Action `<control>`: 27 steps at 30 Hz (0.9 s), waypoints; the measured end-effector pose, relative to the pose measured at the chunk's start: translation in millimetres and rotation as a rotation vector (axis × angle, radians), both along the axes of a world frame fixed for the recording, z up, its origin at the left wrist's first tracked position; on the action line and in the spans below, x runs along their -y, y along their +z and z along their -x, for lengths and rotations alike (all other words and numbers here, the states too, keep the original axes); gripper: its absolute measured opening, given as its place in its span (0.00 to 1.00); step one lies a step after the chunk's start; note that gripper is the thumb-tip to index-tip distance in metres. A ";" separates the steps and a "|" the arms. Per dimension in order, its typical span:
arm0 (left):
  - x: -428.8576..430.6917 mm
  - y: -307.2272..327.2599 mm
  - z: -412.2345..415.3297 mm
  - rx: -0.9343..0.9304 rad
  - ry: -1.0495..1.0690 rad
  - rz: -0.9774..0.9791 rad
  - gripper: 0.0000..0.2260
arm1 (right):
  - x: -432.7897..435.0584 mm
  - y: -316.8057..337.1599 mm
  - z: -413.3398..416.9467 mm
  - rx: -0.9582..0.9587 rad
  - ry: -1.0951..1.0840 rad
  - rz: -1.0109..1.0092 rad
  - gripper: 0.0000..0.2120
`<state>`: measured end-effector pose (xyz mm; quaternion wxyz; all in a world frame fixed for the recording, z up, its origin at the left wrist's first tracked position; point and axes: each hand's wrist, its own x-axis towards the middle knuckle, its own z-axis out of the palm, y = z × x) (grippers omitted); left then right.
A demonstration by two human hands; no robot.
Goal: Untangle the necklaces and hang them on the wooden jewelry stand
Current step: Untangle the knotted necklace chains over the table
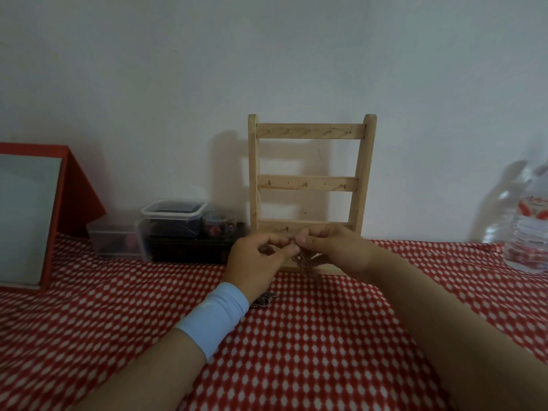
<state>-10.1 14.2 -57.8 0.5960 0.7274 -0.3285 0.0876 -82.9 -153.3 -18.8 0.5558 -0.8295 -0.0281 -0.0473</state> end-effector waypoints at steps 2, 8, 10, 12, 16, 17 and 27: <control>-0.1 0.4 -1.3 -0.058 -0.029 -0.018 0.03 | 0.7 -1.6 -0.1 0.013 0.007 0.002 0.11; -1.5 2.7 -3.6 -0.115 -0.147 -0.084 0.11 | 3.1 -2.9 -0.6 0.001 0.086 -0.004 0.10; -3.1 3.1 -4.1 -0.098 -0.183 -0.110 0.10 | 2.0 -1.1 -0.5 -0.010 0.079 0.002 0.12; -4.8 2.9 -7.2 -0.099 -0.151 -0.116 0.07 | 1.6 1.2 -0.6 -0.015 0.039 -0.016 0.13; -6.0 4.4 -8.1 -0.197 -0.162 -0.093 0.06 | 7.5 4.6 -0.2 -0.016 0.055 -0.059 0.10; -5.1 4.9 -7.5 -0.204 -0.170 -0.079 0.04 | 7.9 4.5 -0.9 -0.001 0.051 -0.036 0.12; -0.4 9.6 2.2 -0.150 -0.282 -0.088 0.04 | -8.2 8.0 -1.3 -0.023 -0.290 0.218 0.26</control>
